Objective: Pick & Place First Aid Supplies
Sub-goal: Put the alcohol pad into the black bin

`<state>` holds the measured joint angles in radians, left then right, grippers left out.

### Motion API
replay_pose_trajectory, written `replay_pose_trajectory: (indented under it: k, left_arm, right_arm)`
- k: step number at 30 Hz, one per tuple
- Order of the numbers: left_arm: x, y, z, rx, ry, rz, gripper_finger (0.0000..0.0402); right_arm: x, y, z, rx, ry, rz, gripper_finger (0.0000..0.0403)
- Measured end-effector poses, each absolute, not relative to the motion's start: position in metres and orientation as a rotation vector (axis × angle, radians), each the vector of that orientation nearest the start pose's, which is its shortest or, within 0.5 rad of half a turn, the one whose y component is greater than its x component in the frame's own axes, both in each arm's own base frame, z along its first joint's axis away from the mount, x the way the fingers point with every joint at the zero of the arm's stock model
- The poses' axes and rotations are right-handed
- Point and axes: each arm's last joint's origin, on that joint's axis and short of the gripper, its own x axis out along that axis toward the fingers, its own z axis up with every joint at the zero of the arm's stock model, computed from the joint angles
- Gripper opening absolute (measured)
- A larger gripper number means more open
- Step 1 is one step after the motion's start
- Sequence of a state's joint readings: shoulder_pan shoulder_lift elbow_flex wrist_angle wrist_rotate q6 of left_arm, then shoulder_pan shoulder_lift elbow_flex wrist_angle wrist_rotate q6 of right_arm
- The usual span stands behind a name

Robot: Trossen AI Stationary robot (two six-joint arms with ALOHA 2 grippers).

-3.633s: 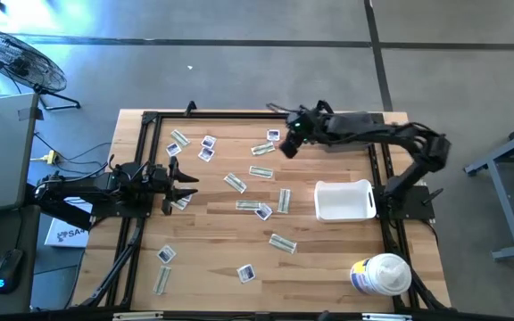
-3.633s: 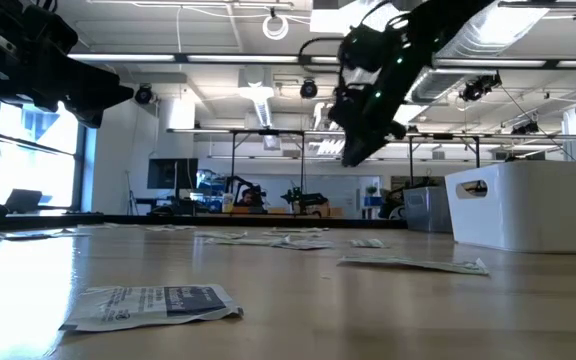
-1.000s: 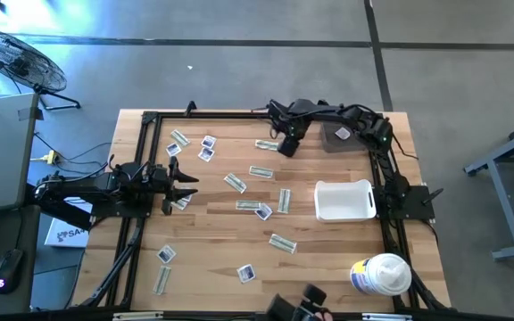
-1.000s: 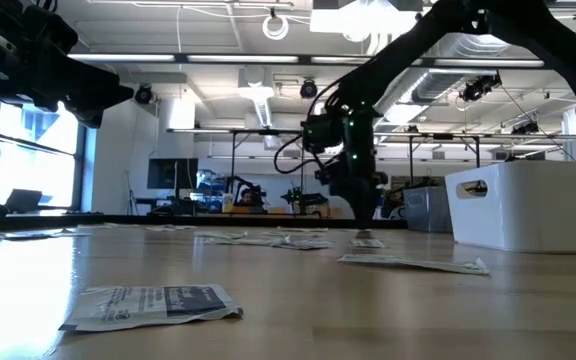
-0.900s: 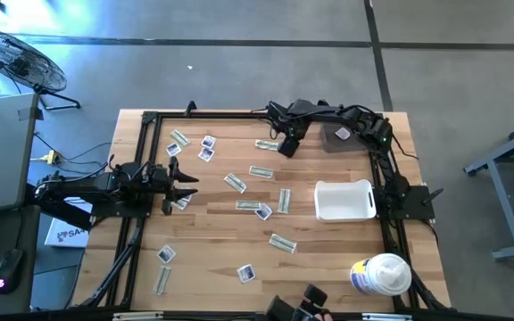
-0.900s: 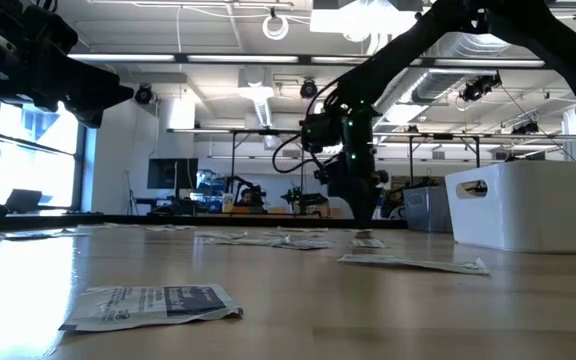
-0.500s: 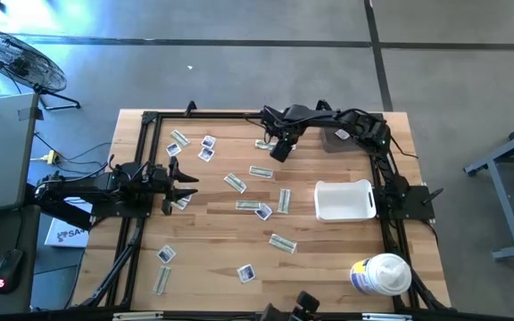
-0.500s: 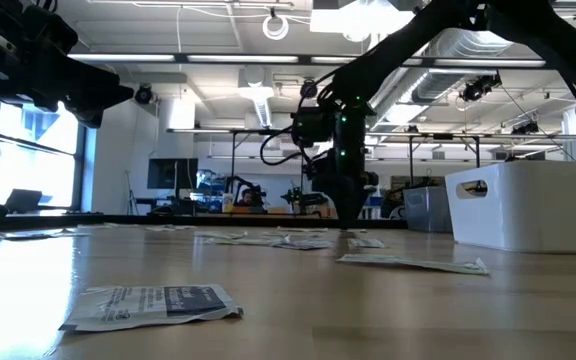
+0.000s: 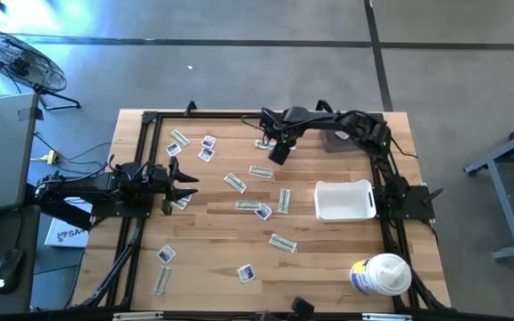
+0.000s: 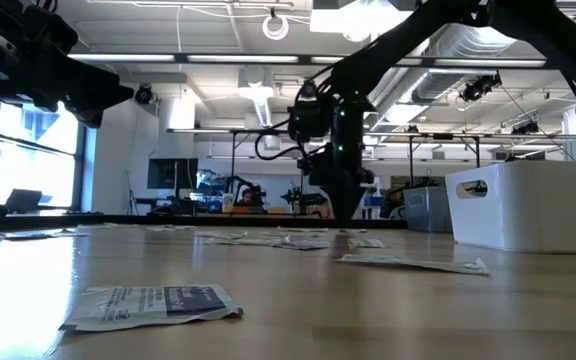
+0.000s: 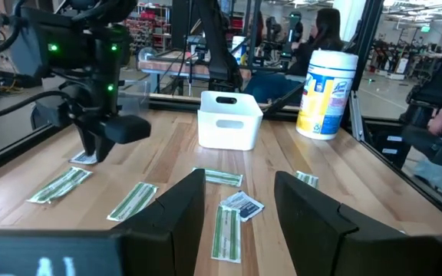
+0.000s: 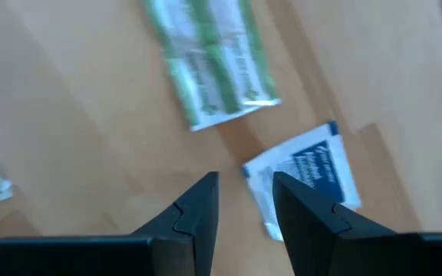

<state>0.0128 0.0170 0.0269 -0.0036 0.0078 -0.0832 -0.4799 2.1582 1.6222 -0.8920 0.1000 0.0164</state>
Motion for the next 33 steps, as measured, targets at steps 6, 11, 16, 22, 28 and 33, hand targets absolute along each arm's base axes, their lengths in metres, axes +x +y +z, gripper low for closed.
replay_pose_trajectory:
  k: [6, 11, 16, 22, 28, 33]
  left_arm:
    - [0.097, 0.001, 0.171, -0.083, -0.007, 0.005, 0.0156]
    - [0.097, 0.001, 0.171, -0.083, -0.006, 0.005, 0.0156]
    - [0.097, 0.001, 0.171, -0.083, -0.006, 0.005, 0.0156]
    - [0.097, 0.001, 0.171, -0.083, -0.007, 0.004, 0.0156]
    - [0.097, 0.001, 0.171, -0.083, -0.006, 0.005, 0.0156]
    - [0.097, 0.001, 0.171, -0.083, -0.007, 0.005, 0.0156]
  right_arm:
    - [0.377, -0.194, 0.149, 0.198, 1.425, -0.534, 0.0119]
    - [0.373, -0.203, 0.149, 0.269, 1.403, -0.537, 0.0119]
    - [0.371, -0.205, 0.149, 0.316, 1.402, -0.504, 0.0119]
    - [0.372, -0.204, 0.146, 0.323, 1.405, -0.490, 0.0119]
    - [0.373, -0.205, 0.137, 0.305, 1.435, -0.513, 0.0119]
    - [0.374, -0.206, 0.136, 0.334, 1.422, -0.515, 0.0112]
